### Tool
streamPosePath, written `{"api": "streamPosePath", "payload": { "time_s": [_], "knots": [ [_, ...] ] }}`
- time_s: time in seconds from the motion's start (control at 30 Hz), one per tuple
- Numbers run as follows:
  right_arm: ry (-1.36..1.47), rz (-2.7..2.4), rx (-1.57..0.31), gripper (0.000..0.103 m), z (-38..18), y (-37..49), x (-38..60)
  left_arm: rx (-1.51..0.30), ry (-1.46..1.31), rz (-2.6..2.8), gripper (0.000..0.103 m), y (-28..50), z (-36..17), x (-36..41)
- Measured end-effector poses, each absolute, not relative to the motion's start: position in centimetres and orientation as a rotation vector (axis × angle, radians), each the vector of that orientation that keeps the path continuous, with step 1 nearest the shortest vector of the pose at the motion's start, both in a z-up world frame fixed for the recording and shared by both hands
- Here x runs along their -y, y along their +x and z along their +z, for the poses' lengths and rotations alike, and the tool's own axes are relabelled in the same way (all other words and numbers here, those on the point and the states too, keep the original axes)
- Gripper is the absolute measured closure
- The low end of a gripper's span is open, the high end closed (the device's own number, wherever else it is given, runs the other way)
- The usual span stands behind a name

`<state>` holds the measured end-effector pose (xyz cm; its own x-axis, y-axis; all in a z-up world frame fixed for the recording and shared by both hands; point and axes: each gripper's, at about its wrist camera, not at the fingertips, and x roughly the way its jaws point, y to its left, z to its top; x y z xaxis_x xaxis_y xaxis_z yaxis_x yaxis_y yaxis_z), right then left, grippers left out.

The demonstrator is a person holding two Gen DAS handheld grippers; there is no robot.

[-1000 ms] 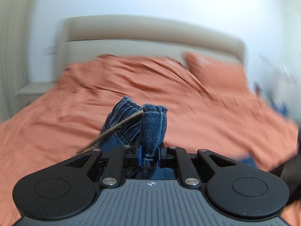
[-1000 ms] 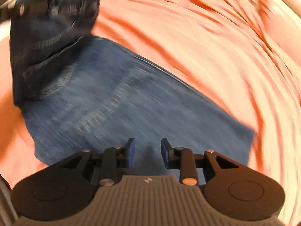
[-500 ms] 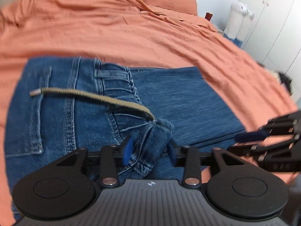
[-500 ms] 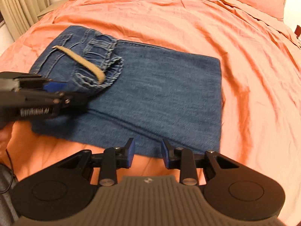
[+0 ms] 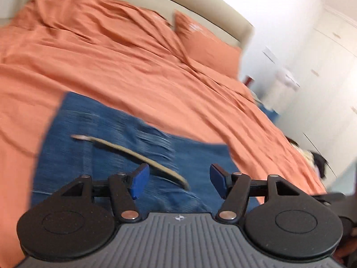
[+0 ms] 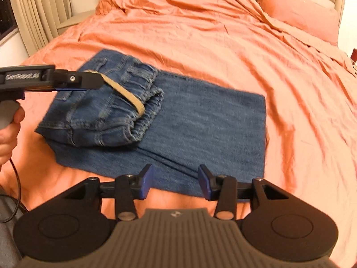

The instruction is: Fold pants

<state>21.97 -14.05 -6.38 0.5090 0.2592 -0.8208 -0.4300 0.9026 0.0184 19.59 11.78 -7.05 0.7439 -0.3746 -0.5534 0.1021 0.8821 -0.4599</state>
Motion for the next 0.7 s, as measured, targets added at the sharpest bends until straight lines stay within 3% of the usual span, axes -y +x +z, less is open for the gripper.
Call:
{"api": "streamPosePath", "payload": {
  "time_s": [0.33, 0.7],
  "knots": [
    [-0.071, 0.45, -0.877, 0.064, -5.7, 24.7, 11.0, -0.666, -0.505, -0.055, 0.034, 21.7, -8.3, -18.2],
    [0.122, 0.504, -0.895, 0.066, -8.5, 31.9, 8.7, -0.701, -0.408, -0.036, 0.038, 24.1, -9.9, -17.2]
  ]
}}
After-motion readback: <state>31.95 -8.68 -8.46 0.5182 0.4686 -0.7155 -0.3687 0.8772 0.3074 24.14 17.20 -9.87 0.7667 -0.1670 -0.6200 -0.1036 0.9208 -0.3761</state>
